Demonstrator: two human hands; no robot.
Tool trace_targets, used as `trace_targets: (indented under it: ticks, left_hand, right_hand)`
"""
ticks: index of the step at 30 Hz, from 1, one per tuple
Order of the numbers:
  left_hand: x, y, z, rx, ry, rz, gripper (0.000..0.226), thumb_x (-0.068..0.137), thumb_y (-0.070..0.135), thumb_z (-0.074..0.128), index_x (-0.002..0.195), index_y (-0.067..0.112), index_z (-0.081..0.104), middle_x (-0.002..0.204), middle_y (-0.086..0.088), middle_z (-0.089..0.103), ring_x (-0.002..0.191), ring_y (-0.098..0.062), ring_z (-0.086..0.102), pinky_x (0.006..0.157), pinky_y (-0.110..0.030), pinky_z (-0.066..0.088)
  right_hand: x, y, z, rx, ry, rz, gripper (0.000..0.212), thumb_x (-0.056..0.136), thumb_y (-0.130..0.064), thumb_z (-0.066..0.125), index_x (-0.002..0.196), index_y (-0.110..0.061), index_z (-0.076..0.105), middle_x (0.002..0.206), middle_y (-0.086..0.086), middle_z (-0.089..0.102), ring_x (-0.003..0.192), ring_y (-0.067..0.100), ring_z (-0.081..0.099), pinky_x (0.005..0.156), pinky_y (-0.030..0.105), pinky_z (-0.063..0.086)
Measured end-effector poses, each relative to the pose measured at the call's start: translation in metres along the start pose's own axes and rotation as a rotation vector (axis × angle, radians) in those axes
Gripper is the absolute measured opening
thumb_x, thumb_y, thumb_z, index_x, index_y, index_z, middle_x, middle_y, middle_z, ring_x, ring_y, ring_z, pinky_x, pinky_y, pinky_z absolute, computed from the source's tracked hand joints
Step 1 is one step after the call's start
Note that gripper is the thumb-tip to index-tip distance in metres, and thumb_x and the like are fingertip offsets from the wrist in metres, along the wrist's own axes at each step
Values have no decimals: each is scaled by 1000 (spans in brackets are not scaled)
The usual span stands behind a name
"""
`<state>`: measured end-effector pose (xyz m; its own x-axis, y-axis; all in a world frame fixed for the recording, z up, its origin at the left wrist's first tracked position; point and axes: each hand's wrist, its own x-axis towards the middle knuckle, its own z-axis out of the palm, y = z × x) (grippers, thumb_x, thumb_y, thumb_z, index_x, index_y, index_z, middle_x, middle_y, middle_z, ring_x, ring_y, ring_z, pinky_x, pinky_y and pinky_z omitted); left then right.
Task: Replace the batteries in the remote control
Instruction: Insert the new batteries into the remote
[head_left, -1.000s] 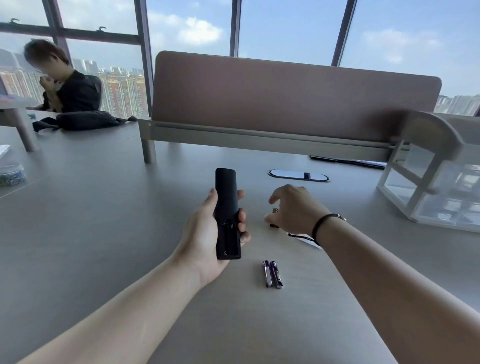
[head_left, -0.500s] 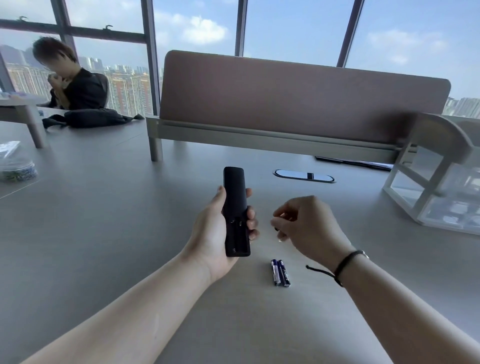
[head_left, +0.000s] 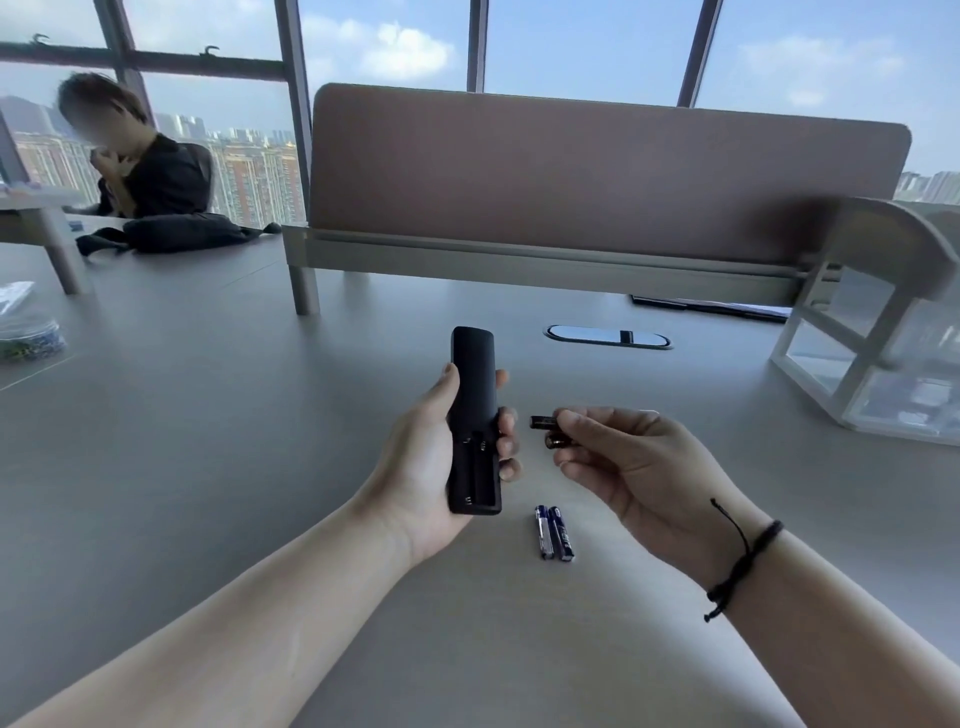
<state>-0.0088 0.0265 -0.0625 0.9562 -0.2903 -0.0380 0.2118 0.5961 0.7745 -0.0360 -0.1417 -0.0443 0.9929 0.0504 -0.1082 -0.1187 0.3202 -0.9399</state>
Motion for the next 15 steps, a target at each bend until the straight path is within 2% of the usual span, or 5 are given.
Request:
trace_targets:
  ticks: [4,6,8,12,15]
  left_hand:
    - [2,-1,-1,-10,24,-2,44,98,52,45,115,14,60,67,-7,53,55,-21,43,55,-32,35]
    - [0,0,0,11,-3,-6,39,93,47,56,114,14,59,67,-5,51,56,-19,44,56,-32,36]
    - [-3,-1,2,62,-41,5,37,85,31,66,116,13,56,67,-3,50,56,-17,45,53,-28,36]
    - [-3,-5,2,105,-75,37,41,88,3,61,129,0,55,72,-6,50,55,-15,48,46,-25,38]
    - [-2,-4,3,112,-73,41,41,90,2,59,130,-1,55,73,-6,52,54,-14,47,44,-24,37]
  right_hand:
    - [-1,4,4,88,-65,59,17,90,2,60,103,8,69,71,17,75,59,17,73,59,22,62]
    - [-1,4,6,115,-74,62,17,91,3,58,104,9,68,72,17,75,60,17,73,62,22,62]
    - [-2,3,5,153,-78,61,17,91,3,58,105,9,67,71,16,75,60,17,73,62,22,62]
    - [-3,1,6,177,-79,42,10,89,3,59,96,4,66,68,14,73,58,15,73,62,21,62]
    - [-2,1,6,181,-63,33,4,87,3,62,90,1,64,71,16,71,59,17,73,58,21,61]
